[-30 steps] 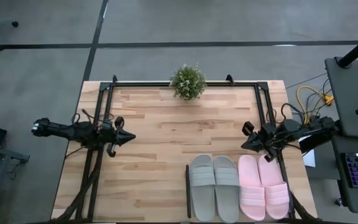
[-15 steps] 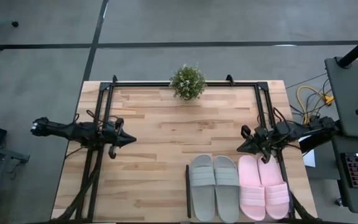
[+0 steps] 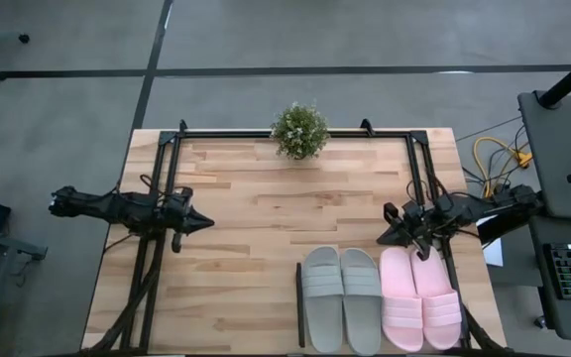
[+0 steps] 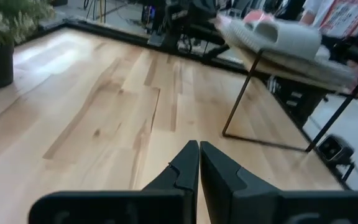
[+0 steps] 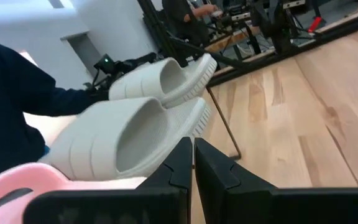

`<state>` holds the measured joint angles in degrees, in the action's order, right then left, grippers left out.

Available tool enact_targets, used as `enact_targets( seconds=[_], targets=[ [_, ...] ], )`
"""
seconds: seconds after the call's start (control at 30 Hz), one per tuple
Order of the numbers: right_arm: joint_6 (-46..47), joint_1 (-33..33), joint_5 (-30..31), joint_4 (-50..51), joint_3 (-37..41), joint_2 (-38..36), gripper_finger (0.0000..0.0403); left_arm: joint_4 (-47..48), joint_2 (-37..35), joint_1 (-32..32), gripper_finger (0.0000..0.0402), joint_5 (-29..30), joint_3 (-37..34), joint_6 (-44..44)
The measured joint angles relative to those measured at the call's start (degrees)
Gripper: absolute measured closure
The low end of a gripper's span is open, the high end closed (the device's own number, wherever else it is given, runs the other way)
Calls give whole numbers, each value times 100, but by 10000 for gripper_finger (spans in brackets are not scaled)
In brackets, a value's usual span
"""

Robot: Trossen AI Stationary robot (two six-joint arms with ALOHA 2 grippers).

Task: Pick and place slides into the shelf
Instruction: Return to Home Position

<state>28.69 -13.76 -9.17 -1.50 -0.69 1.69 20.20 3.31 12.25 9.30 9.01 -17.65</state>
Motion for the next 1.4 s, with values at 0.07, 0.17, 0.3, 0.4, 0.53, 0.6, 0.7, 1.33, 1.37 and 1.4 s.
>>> enact_targets(
  seconds=[0.07,0.17,0.3,0.4,0.53,0.6,0.7,1.33,1.37,1.4],
  targets=[
    [-19,0,0,4,0,82,394,3,0,0,402,10,-92,0],
    [-65,1,0,3,0,199,394,-237,-15,0,402,41,-270,25],
    [-110,0,13,3,0,274,394,-632,-52,-2,402,172,-365,196],
    [-86,1,20,-7,0,262,394,-1027,-95,-2,402,213,-404,578],
    [69,4,22,-6,0,269,394,-1203,-140,-2,402,454,-410,610],
    [83,4,20,1,0,285,394,-1190,-140,-2,402,449,-484,599],
    [82,4,20,2,0,302,394,-1369,-84,0,402,447,-538,625],
    [89,4,20,-3,0,298,394,-1399,190,0,402,445,-554,627],
    [89,4,20,-3,0,298,394,-1396,191,0,402,445,-554,627],
    [89,4,20,-1,0,298,394,-1396,196,0,402,446,-554,627]
  ],
)
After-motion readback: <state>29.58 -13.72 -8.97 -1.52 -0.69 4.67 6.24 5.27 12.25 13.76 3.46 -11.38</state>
